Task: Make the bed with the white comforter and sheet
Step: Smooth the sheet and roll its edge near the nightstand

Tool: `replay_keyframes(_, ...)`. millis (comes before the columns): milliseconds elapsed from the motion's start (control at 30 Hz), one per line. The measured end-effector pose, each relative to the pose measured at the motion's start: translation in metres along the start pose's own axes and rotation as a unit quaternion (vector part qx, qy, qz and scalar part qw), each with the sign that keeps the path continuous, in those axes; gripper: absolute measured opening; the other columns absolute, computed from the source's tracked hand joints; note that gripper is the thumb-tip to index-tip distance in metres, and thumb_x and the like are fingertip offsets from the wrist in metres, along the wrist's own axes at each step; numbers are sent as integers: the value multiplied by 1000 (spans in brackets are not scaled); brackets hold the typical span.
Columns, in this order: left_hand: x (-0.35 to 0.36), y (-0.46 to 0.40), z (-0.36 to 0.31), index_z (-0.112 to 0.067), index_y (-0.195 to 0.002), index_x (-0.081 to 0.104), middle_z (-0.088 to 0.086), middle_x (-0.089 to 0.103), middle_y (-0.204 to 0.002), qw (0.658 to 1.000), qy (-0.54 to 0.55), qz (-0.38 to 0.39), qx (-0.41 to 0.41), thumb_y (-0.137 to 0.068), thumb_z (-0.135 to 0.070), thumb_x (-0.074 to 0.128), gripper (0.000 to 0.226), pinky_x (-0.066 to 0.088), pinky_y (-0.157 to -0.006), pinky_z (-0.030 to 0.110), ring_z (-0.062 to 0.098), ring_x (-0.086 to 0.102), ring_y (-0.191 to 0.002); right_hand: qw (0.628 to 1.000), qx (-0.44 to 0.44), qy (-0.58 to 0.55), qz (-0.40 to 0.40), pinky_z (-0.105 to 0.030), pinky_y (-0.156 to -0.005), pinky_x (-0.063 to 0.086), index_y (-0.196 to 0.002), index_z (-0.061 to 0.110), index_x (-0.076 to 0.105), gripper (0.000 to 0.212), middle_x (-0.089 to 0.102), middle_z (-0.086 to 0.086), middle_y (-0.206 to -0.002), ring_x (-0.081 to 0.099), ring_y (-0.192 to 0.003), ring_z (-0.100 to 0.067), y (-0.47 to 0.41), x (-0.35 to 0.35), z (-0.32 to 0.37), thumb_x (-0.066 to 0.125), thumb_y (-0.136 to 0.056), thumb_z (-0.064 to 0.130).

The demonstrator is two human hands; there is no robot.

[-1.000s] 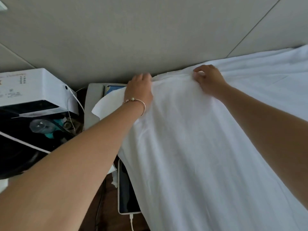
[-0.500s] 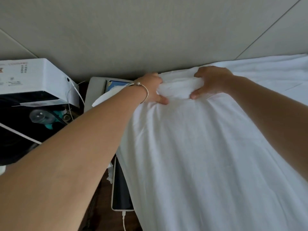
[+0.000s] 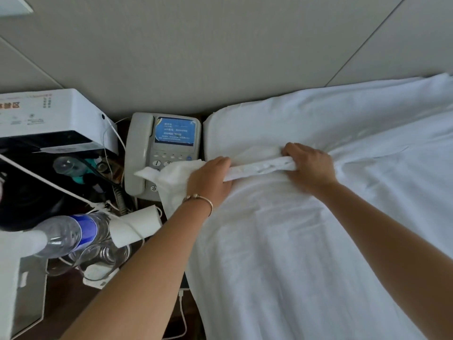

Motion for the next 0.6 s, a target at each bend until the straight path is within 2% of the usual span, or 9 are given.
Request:
replay_keyframes(100, 11, 30, 6, -26, -97, 62, -11, 58, -99, 995, 99, 23, 8, -84, -28, 62, 13, 45, -77, 32, 12, 55, -98, 996, -12, -27, 81, -34, -72, 43, -99, 20, 60, 43, 59, 0, -94, 59, -93, -27, 27, -6, 0, 46, -71, 50)
replay_keyframes(167, 8, 44, 5, -31, -95, 64, -16, 58, -99, 983, 174, 47, -16, -80, -39, 58, 19, 45, -83, 30, 5, 55, -97, 984, 24, -73, 160, -33, -85, 37, -105, 26, 59, 54, 53, 7, -104, 48, -105, -14, 38, -12, -1, 39, -71, 62)
replay_keyframes(200, 4, 46, 2, -31, -95, 66, -17, 59, -99, 974, 210, 67, -50, -82, -47, 52, 24, 45, -86, 29, 4, 56, -97, 976, 50, -106, 182, -32, -86, 35, -102, 31, 59, 52, 52, 10, -104, 45, -105, -10, 40, -17, 1, 35, -74, 67)
replay_keyframes(267, -6, 40, -4, -30, -90, 71, -15, 66, -96, 959, 224, 101, -141, -91, -61, 41, 44, 46, -85, 30, 9, 61, -94, 959, 124, -152, 206, -32, -81, 36, -83, 37, 58, 45, 56, 13, -96, 52, -100, -12, 31, -26, 5, 28, -82, 72)
replay_keyframes(367, -19, 15, -11, -22, -74, 71, -6, 70, -79, 970, 68, 112, -203, -79, -73, 51, 55, 48, -69, 28, 19, 64, -80, 934, 232, -122, 242, -30, -69, 40, -62, 28, 61, 53, 64, 8, -74, 61, -81, -17, 1, -38, 10, 47, -83, 74)
replay_keyframes(433, -25, -1, -13, -21, -81, 65, -1, 69, -92, 979, -63, 92, -171, -68, -75, 63, 55, 43, -75, 31, 22, 62, -90, 937, 243, -62, 244, -27, -61, 40, -56, 18, 59, 59, 59, 5, -60, 60, -71, -16, -14, -40, 15, 61, -73, 75)
replay_keyframes(467, -27, -7, -14, -23, -94, 61, 1, 66, -105, 981, -107, 75, -144, -64, -73, 68, 59, 40, -83, 34, 24, 58, -102, 941, 237, -21, 239, -27, -60, 40, -57, 17, 60, 59, 59, 5, -61, 60, -71, -16, -19, -39, 18, 65, -69, 75)
replay_keyframes(567, -25, -23, -14, -19, -124, 42, 4, 49, -126, 983, -155, 64, -77, -56, -66, 79, 90, 34, -96, 35, 24, 45, -119, 963, 156, 91, 198, -32, -78, 40, -81, 24, 58, 53, 60, 5, -92, 58, -96, -21, -36, -34, 27, 73, -62, 71)
replay_keyframes(600, -24, -29, -13, -20, -127, 39, 3, 47, -128, 984, -154, 73, -58, -56, -64, 81, 94, 33, -97, 35, 24, 44, -121, 966, 128, 110, 198, -36, -86, 38, -95, 24, 54, 62, 55, 4, -104, 54, -105, -23, -44, -33, 26, 75, -59, 70)
Point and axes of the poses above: each hand's wrist, its own y-axis away from the middle knuckle, its own x-axis out of the palm, z = x × y, the point moved 1 cm from there along -y, towards the middle knuckle
